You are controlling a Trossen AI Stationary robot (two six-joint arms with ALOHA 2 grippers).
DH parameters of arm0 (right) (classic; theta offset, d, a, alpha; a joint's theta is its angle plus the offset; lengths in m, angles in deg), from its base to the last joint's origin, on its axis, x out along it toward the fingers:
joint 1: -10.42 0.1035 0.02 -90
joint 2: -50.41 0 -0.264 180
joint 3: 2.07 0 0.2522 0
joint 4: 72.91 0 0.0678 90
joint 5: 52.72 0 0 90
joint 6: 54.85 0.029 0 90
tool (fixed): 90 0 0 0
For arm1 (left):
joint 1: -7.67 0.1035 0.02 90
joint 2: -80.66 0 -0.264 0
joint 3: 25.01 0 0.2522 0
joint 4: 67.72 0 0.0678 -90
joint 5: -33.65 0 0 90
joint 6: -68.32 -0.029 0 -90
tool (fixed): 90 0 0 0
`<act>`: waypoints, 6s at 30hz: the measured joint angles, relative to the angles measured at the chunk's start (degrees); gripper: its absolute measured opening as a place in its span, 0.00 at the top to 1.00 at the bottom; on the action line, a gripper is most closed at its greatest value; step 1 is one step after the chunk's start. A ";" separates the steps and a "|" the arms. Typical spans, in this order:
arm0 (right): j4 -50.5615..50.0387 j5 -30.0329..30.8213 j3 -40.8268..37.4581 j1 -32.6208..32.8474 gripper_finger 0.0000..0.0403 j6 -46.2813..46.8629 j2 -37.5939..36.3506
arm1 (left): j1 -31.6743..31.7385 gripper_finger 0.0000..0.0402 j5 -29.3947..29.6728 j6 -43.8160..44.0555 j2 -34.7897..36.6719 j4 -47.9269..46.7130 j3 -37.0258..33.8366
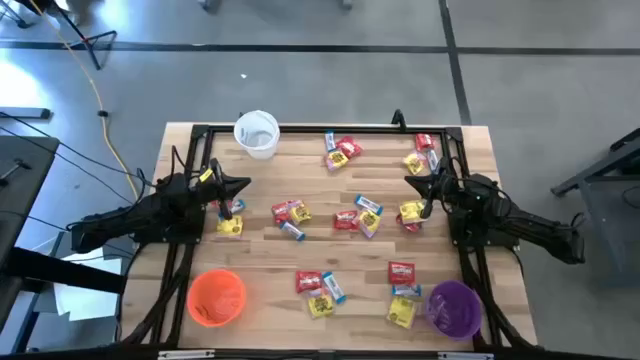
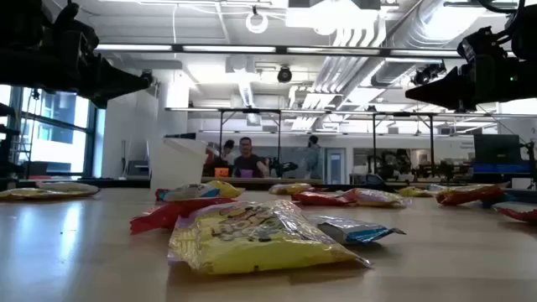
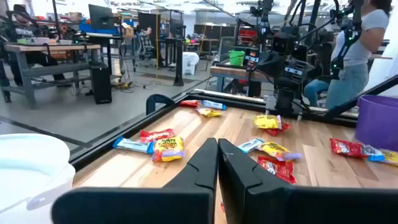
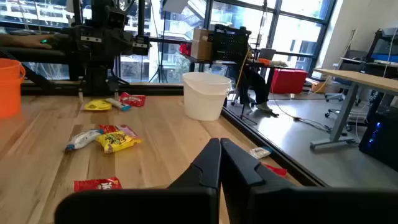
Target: Sort candy
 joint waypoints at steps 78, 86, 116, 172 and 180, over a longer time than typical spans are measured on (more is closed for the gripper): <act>4.01 19.71 4.50 -7.27 1.00 22.25 30.55 | 0.02 1.00 0.00 0.00 0.01 0.71 0.00; -5.63 14.55 17.91 -17.89 0.89 17.49 49.82 | -0.08 1.00 0.00 -0.03 0.00 2.18 0.00; -35.91 9.17 44.85 -26.44 0.83 9.69 89.97 | -0.09 1.00 -0.04 -3.50 -0.37 -0.09 0.00; -58.82 -16.00 65.16 75.97 0.99 123.03 87.79 | -0.15 1.00 -0.03 -1.44 -0.38 -0.05 0.00; -58.84 -16.79 65.16 75.47 0.88 118.03 92.06 | -0.17 1.00 -0.21 -4.02 -0.39 -0.09 0.00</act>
